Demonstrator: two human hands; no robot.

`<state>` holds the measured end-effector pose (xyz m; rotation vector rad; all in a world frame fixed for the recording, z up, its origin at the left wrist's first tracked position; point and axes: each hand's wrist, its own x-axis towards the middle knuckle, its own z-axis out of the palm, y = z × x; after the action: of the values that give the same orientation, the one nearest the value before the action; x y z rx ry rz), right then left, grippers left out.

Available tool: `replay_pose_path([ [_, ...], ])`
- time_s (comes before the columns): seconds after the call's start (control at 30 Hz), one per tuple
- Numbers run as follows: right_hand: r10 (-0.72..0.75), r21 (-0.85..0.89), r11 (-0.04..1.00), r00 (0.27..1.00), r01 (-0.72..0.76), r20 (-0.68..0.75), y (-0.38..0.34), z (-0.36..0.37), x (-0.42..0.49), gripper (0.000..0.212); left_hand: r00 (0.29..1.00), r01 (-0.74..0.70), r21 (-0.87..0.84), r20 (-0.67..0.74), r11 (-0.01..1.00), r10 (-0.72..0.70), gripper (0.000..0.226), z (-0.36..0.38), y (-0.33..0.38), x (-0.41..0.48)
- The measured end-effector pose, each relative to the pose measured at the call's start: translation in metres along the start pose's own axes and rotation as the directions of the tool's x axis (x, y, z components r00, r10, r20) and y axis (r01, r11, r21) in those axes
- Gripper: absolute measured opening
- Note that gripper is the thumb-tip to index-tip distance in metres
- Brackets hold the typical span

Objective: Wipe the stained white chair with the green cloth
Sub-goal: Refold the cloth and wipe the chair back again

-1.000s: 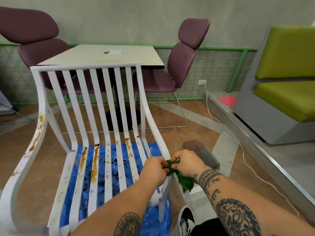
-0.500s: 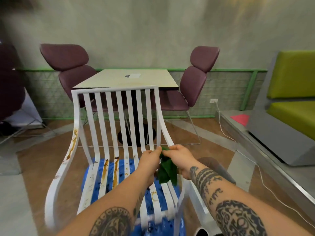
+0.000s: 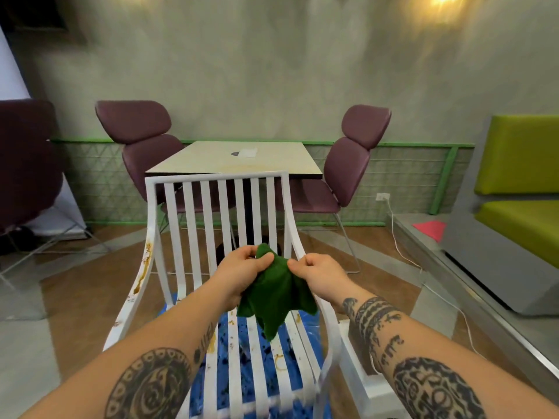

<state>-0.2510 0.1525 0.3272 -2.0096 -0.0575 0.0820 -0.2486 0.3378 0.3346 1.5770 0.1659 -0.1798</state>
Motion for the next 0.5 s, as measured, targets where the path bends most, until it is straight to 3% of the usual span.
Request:
replay_pose_path([
  [0.17, -0.003, 0.016, 1.000, 0.999, 0.002, 0.048, -0.021, -0.010, 0.004, 0.042, 0.999, -0.030, 0.136, 0.037, 0.990, 0.025, 0.032, -0.023, 0.017, -0.003],
  [0.27, 0.060, 0.180, 0.981, 0.995, -0.074, 0.079, -0.033, -0.007, 0.009, 0.046, 0.996, -0.079, 0.162, -0.028, 0.984, 0.084, 0.036, -0.032, 0.022, -0.004],
  [0.37, 0.139, 0.357, 0.919, 0.985, -0.168, 0.105, -0.046, -0.003, 0.017, 0.037, 0.976, -0.142, 0.300, -0.117, 0.943, 0.185, 0.045, -0.034, 0.024, -0.007],
  [0.5, 0.154, 0.297, 0.935, 0.977, -0.193, 0.149, -0.064, 0.003, 0.025, 0.042, 0.966, -0.258, 0.264, 0.094, 0.929, 0.242, 0.060, -0.033, 0.020, -0.014],
])
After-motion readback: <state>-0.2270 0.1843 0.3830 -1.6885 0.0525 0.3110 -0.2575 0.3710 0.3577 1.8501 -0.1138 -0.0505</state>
